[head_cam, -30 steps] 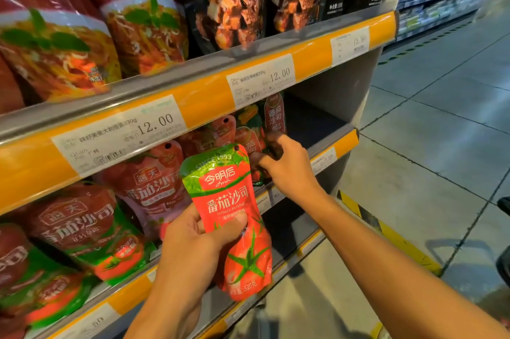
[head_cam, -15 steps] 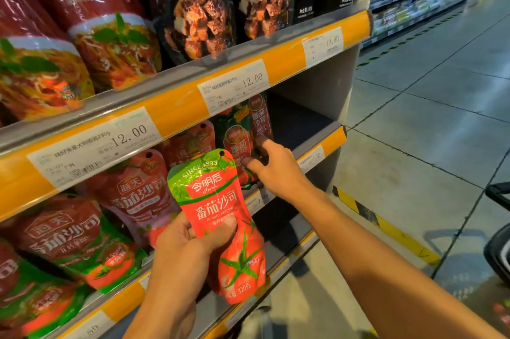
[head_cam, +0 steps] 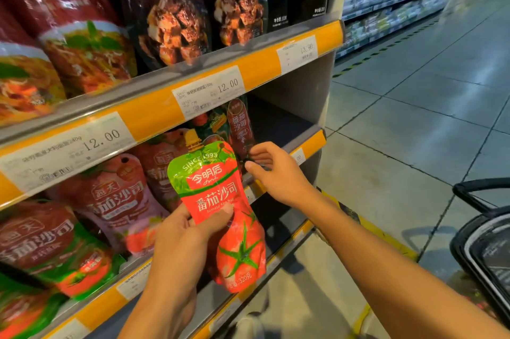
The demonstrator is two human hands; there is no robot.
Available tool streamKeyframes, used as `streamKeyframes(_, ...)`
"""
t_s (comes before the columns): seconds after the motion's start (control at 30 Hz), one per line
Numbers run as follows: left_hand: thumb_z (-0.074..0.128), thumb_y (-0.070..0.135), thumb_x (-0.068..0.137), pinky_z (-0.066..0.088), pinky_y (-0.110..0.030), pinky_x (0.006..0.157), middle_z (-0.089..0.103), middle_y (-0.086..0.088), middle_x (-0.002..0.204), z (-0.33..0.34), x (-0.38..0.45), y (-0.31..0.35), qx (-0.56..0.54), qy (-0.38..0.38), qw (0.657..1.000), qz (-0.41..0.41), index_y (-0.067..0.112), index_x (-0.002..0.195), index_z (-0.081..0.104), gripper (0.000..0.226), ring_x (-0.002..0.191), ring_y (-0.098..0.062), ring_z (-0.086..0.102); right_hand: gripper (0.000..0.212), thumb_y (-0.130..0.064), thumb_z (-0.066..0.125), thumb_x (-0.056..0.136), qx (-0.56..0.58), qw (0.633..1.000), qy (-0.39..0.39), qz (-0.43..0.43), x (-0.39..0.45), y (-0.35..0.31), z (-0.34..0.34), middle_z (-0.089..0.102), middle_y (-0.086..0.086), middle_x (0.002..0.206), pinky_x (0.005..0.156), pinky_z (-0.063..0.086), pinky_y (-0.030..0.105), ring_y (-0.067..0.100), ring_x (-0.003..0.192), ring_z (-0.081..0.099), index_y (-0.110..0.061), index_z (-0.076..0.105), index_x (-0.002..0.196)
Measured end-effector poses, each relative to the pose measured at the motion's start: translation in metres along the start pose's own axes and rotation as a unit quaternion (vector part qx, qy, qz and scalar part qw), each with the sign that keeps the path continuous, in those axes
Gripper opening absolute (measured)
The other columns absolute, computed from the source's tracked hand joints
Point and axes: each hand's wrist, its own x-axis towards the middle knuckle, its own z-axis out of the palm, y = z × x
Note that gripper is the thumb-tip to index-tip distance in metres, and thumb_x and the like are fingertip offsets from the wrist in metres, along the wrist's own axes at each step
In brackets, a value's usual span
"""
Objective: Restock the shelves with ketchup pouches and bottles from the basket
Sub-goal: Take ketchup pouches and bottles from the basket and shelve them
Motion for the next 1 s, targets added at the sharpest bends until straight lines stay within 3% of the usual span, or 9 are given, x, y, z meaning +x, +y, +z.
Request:
streamKeyframes(0.07,0.079,0.034,0.064,0.046,-0.025,0.043,0.077,-0.008,0.086,0.005,0.001,0.000,0.001,-0.001,1.000,0.006,0.015,0.098,0.075,0.039,0.061,-0.016,0.069,0.020,-0.031,0.067,0.096,0.073,0.997,0.009,0.038,-0.011,-0.009,-0.011,0.074,0.001,0.101,0.091,0.058,0.036,0.014,0.096,0.069,-0.015,0.067,0.108)
streamKeyframes(0.17,0.080,0.034,0.062,0.050,-0.024,0.049,0.078,-0.005,0.089,0.016,0.006,0.000,0.000,0.001,1.000,0.018,0.019,0.095,0.077,0.037,0.069,-0.016,0.072,0.040,-0.051,0.070,0.089,0.202,0.969,-0.095,0.107,-0.038,-0.019,-0.037,0.077,0.004,0.096,0.074,0.061,0.029,0.017,0.088,0.074,-0.015,0.069,0.106)
streamKeyframes(0.23,0.081,0.028,0.065,0.053,-0.021,0.058,0.078,-0.003,0.091,0.026,0.011,0.001,0.000,-0.007,1.000,0.020,0.020,0.092,0.078,0.029,0.077,-0.016,0.075,0.046,-0.052,0.075,0.080,0.193,0.956,-0.182,0.123,-0.059,-0.018,-0.055,0.077,0.001,0.100,0.076,0.060,0.026,0.014,0.093,0.073,-0.017,0.069,0.109)
streamKeyframes(0.3,0.082,0.018,0.072,0.055,-0.026,0.066,0.078,-0.003,0.092,0.037,0.018,0.002,0.002,-0.020,1.000,0.020,0.019,0.092,0.078,0.021,0.083,-0.018,0.075,0.039,-0.038,0.082,0.080,0.172,0.951,-0.229,0.119,-0.075,-0.012,-0.069,0.075,-0.001,0.102,0.084,0.059,0.028,0.013,0.097,0.071,-0.020,0.069,0.111)
streamKeyframes(0.6,0.080,0.010,0.079,0.058,-0.021,0.064,0.079,-0.002,0.089,0.100,0.038,0.004,-0.014,-0.060,0.998,0.019,0.014,0.092,0.078,0.014,0.081,-0.015,0.075,0.046,-0.022,0.071,0.079,0.231,0.961,-0.113,0.103,-0.095,0.014,-0.100,0.076,0.003,0.110,0.080,0.055,0.021,0.015,0.101,0.073,-0.011,0.063,0.122)
streamKeyframes(0.73,0.080,0.014,0.081,0.061,-0.026,0.071,0.079,-0.002,0.090,0.112,0.045,-0.001,-0.005,-0.060,0.998,0.027,0.013,0.096,0.077,0.016,0.084,-0.017,0.076,0.044,-0.023,0.071,0.079,0.247,0.958,-0.095,0.112,-0.093,0.018,-0.104,0.077,0.007,0.107,0.075,0.056,0.021,0.018,0.096,0.074,-0.008,0.064,0.119)
streamKeyframes(0.87,0.076,0.028,0.086,0.057,-0.020,0.065,0.078,0.002,0.089,0.114,0.054,-0.002,0.017,-0.068,0.996,0.048,0.017,0.094,0.078,0.014,0.084,-0.013,0.075,0.045,-0.026,0.074,0.076,0.243,0.958,-0.076,0.132,-0.086,0.027,-0.103,0.078,0.009,0.103,0.071,0.056,0.021,0.020,0.090,0.075,-0.007,0.066,0.116)
streamKeyframes(0.93,0.068,0.040,0.091,0.059,-0.024,0.072,0.077,0.006,0.090,0.111,0.062,-0.004,0.072,-0.056,0.994,0.068,0.020,0.098,0.076,0.023,0.087,-0.008,0.073,0.044,-0.028,0.074,0.075,0.244,0.958,-0.053,0.140,-0.080,0.031,-0.107,0.078,0.008,0.100,0.068,0.056,0.019,0.017,0.085,0.076,-0.007,0.067,0.113)
streamKeyframes(1.0,0.064,0.043,0.093,0.056,-0.027,0.085,0.075,0.014,0.095,0.102,0.072,-0.008,0.216,-0.021,0.967,0.133,0.026,0.107,0.072,0.023,0.091,0.002,0.068,0.045,-0.031,0.074,0.075,0.247,0.958,-0.015,0.142,-0.071,0.033,-0.112,0.079,0.004,0.094,0.062,0.053,0.016,0.011,0.077,0.074,-0.006,0.067,0.112)
